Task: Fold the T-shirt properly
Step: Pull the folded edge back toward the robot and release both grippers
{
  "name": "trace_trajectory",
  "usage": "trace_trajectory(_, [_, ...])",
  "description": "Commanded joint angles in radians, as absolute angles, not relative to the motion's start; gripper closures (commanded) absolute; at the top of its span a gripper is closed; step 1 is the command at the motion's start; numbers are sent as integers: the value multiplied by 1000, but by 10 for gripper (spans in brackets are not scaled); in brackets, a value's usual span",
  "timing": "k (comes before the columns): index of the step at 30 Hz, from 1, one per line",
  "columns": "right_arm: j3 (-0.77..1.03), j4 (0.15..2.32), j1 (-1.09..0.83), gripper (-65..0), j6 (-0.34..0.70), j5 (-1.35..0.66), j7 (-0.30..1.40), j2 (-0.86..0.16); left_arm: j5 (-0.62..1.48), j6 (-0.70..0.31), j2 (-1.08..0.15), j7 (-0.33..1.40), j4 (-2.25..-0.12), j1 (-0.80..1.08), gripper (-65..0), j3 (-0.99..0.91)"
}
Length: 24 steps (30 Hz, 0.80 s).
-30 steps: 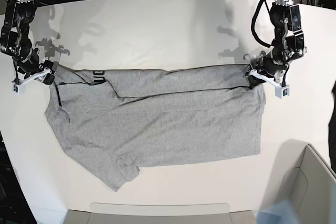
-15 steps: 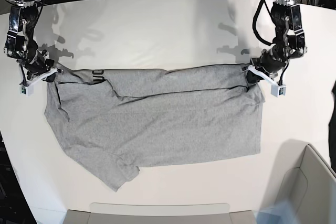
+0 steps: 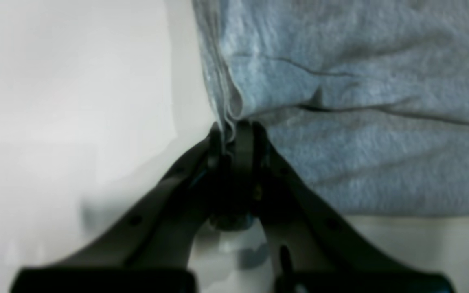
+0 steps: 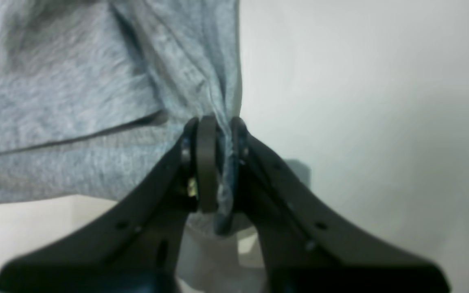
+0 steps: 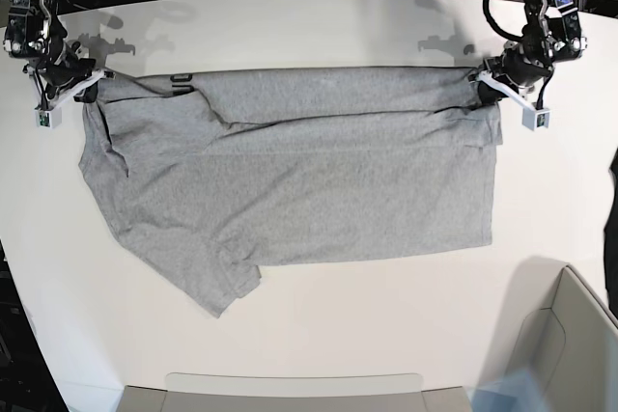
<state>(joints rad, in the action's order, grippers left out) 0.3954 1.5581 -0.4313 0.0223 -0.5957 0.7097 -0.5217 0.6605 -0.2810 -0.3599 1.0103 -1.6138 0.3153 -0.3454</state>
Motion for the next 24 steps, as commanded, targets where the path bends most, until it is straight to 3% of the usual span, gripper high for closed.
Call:
trace_trajectory(1, [400,1581,-464,0,21,-584,737,-519,645,-275,-372,1024,-1627,334,0,-358])
trace_trajectory(12, [394,1725,-593,0,27,-584,797,-397,642,-277,-374,1023,-1627,458,0,-489])
trace_trajectory(18, [394,1728,-602,0,27,-584,805,-390,639,-384,-394,1023,-1620,475,0,-545])
trace_trajectory(24, [395,1736,-621,0,28,-584,802,-395,639,-394,-395,1023,-1616,489,0,-581])
